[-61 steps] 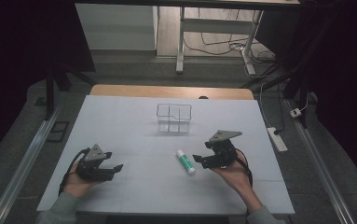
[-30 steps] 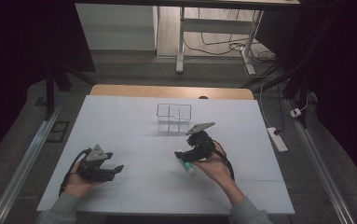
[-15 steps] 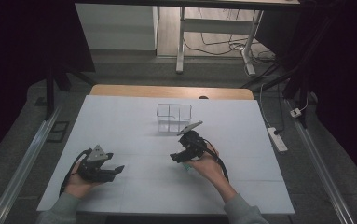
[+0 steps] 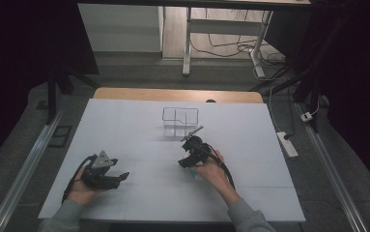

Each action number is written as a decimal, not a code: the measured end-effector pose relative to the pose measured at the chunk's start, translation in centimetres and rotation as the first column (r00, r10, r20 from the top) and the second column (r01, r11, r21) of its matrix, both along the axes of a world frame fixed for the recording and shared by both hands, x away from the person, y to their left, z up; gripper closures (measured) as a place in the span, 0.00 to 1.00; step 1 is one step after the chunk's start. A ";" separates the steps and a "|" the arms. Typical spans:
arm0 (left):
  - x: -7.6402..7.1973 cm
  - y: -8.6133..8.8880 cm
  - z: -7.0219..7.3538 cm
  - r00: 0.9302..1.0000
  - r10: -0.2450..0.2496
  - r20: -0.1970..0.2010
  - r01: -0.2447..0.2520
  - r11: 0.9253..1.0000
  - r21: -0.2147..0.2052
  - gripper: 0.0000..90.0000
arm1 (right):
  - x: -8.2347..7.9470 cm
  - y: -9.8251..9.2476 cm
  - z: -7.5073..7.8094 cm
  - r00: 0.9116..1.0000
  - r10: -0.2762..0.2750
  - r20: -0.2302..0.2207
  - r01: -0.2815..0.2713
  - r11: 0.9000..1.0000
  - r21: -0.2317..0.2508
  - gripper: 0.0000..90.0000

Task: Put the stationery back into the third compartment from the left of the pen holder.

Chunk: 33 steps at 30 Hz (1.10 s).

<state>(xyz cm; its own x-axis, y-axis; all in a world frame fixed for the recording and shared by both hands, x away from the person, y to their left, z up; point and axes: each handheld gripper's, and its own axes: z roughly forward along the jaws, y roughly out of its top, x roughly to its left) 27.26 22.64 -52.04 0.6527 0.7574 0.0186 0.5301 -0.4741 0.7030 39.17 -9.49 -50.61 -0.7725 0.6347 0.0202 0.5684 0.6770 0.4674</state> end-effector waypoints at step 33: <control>0.1 0.2 -0.1 1.000 0.003 0.003 -0.003 1.000 0.010 0.34 | -1.0 -0.7 3.4 0.996 0.013 0.088 -0.022 0.995 0.101 0.71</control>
<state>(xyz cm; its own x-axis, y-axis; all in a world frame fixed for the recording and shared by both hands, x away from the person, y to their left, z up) 27.34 22.88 -52.14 0.6500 0.7594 0.0281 0.5300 -0.4795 0.6994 38.19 -10.18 -47.22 -0.7850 0.6193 0.0161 0.5111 0.6327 0.5818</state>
